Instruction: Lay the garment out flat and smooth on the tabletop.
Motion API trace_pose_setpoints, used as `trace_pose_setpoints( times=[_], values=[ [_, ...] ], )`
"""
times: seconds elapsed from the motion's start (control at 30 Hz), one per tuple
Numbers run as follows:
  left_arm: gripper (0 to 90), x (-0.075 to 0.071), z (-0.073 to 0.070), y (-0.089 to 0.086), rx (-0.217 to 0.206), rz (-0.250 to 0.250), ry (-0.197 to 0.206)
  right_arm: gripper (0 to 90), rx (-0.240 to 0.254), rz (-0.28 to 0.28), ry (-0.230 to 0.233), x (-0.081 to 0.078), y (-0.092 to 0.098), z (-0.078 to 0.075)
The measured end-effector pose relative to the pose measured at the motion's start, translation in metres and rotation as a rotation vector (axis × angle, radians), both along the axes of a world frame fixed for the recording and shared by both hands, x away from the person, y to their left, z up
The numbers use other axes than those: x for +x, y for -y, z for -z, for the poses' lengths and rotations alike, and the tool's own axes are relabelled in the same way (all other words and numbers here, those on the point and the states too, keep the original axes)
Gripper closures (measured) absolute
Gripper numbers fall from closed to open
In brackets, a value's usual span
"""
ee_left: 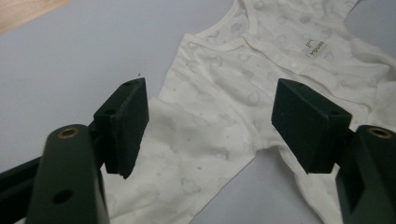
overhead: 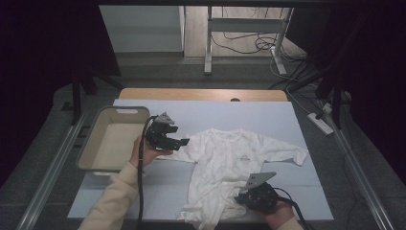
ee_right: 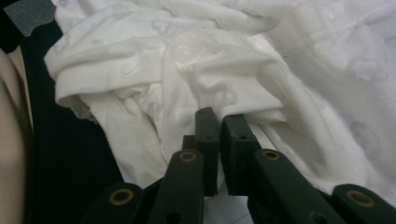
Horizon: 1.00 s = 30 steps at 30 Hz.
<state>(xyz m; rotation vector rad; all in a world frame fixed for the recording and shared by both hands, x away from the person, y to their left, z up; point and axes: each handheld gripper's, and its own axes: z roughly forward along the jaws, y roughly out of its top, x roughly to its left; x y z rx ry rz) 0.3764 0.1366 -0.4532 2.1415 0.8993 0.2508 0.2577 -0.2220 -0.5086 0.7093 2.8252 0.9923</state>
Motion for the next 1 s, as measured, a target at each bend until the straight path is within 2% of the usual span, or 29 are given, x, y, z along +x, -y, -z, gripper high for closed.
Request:
trace_pose_setpoints(
  times=[0.1,0.23,0.37,0.43,0.57,0.73,1.0],
  values=[
    [28.1,0.000,0.000,0.000,-0.002,-0.001,0.003,87.3,0.011,-0.001,0.017,-0.005,0.003,-0.007],
    [28.1,0.000,0.000,-0.001,-0.002,-0.001,0.001,87.7,0.058,0.008,0.045,-0.009,0.008,-0.019],
    [28.1,0.000,0.000,0.000,0.002,0.001,0.002,87.7,0.121,0.020,0.060,-0.009,0.015,-0.027],
    [28.1,0.000,0.000,0.000,0.002,0.002,0.002,87.6,0.174,0.022,0.047,-0.009,0.016,-0.033],
    [28.0,0.001,0.002,0.001,0.006,0.002,-0.004,87.7,0.216,0.011,0.076,-0.010,0.010,-0.043],
    [27.9,0.001,0.003,0.005,0.012,0.010,-0.006,87.7,0.223,-0.024,0.082,-0.002,-0.009,-0.044],
    [27.9,0.002,0.005,0.004,0.012,0.005,-0.012,87.7,0.195,-0.045,0.075,0.017,-0.031,-0.035]
  ],
)
